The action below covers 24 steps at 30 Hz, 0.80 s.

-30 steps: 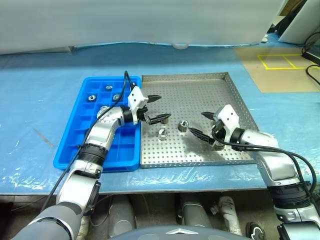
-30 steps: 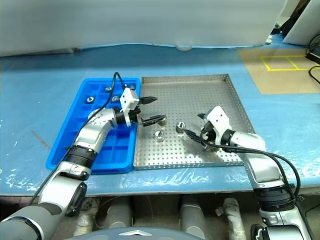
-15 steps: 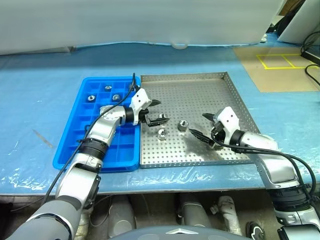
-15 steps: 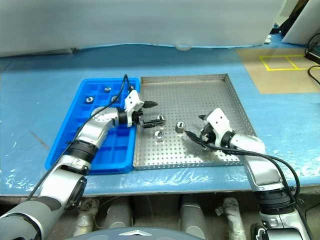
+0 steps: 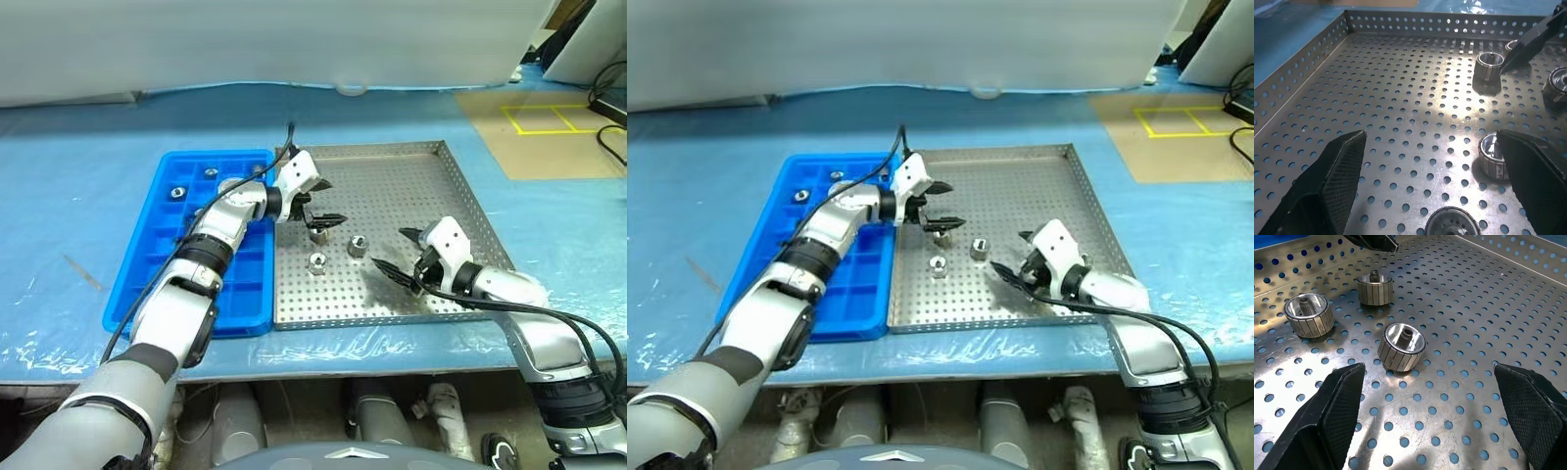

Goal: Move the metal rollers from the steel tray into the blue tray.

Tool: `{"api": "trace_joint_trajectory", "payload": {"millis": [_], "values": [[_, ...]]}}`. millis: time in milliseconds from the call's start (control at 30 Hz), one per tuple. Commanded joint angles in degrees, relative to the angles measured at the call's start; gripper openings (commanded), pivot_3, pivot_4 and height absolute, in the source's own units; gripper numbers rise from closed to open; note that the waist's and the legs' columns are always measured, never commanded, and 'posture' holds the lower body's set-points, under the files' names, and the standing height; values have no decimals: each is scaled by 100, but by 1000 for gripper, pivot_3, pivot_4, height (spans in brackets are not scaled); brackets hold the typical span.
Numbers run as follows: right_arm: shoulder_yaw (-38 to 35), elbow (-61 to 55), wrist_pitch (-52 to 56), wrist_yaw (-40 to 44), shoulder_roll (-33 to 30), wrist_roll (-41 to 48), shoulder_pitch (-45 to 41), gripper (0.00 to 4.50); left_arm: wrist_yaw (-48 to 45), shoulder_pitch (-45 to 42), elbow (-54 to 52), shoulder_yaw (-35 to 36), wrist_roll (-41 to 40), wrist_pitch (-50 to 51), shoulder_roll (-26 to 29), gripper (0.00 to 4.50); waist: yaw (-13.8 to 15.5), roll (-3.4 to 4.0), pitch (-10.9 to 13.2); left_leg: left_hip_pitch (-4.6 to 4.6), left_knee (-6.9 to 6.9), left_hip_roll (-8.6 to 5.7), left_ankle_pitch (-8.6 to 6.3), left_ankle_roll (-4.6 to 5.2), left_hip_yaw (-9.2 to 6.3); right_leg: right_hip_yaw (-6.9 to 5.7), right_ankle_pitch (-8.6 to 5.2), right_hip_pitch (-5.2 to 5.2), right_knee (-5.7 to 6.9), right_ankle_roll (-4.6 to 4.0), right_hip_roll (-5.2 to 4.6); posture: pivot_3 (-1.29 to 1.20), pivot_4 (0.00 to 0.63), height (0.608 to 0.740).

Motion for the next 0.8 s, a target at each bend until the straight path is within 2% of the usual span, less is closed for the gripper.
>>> {"api": "trace_joint_trajectory", "payload": {"millis": [33, 300, 400, 600, 633, 800], "values": [[-191, -322, -6, -71, -67, 32, 89, 4411, -209, -264, 354, -122, 241, -197, 50, 4500, -4, 0, 0, 0, -1, 0, 0, 0, 0, 0, 0, 0, 0, 0, 0, -294, 150, 740], [-209, -393, 21, -139, -92, 34, 145, 4411, -88, -733, 1266, -650, 1151, -728, -63, 4500, 12, -1, 1, -5, 0, -8, -1, 1, -1, 1, 0, 1, -4, 1, -6, -305, 150, 740], [-230, -416, 26, -157, -100, 31, 169, 4500, 100, -823, 1488, -743, 1386, -877, -182, 3957, 13, -1, 1, -6, 0, -9, 0, 1, -1, 1, 0, 1, -7, 1, -7, -313, 150, 740], [-238, -475, 38, -199, -111, 29, 231, 4500, -71, -745, 1628, -757, 1553, -975, -266, 1944, 8, -2, 1, -7, 0, -10, 0, 1, -1, 1, 0, 1, -8, 2, -7, -322, 150, 740], [-240, -486, 39, -205, -112, 31, 245, 4500, 35, -745, 1648, -743, 1580, -960, -255, 1738, 8, -2, 1, -6, 0, -10, -1, 2, -1, 1, 0, 2, -8, 2, -7, -320, 150, 740], [-216, -464, 25, -196, -110, 47, 218, 4500, -144, -752, 1423, -17, 818, -759, -358, 1736, 10, -3, 2, -5, 3, -12, -8, 14, -1, 3, -1, 4, -8, 2, -9, -314, 150, 740]]}}
